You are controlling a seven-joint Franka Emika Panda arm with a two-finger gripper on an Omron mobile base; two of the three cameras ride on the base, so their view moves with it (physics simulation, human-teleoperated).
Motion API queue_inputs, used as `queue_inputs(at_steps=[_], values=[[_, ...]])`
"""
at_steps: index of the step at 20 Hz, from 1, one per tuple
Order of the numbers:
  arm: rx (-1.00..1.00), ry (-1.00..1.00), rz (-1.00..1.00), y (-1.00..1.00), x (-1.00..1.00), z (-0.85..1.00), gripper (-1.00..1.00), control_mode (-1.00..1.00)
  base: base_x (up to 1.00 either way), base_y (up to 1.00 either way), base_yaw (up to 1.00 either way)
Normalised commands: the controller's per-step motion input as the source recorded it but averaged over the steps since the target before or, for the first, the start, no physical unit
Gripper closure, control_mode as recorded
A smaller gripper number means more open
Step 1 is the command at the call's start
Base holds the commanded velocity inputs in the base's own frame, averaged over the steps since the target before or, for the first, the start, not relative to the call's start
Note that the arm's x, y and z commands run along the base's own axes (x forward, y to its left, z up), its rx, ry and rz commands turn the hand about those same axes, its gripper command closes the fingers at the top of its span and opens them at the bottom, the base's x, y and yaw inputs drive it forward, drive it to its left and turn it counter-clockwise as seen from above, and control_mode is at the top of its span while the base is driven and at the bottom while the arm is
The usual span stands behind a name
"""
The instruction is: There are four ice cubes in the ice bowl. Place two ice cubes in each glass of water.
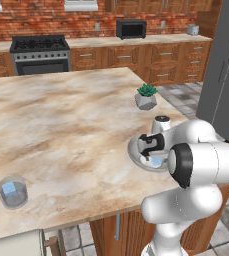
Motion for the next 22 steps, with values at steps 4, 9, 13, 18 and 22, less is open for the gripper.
queue_inputs(at_steps=[4, 9, 13, 18, 22], values=[[-0.02, 0.0, -0.05, 0.0, 0.0, -0.14, -1.0, -1.0, 0.0, 0.0, 0.0], [-0.02, 0.0, -0.05, 0.0, 0.0, -0.1, -1.0, -1.0, 0.0, 0.0, 0.0], [-0.01, 0.0, -0.05, 0.0, 0.0, -0.07, 1.0, -1.0, 0.0, 0.0, 0.0], [0.0, -0.05, -0.05, -0.2, 0.0, -0.1, 1.0, -1.0, 0.0, 0.0, 0.0], [0.0, -0.09, -0.04, -0.31, 0.0, -0.1, 1.0, -1.0, 0.0, 0.0, 0.0]])
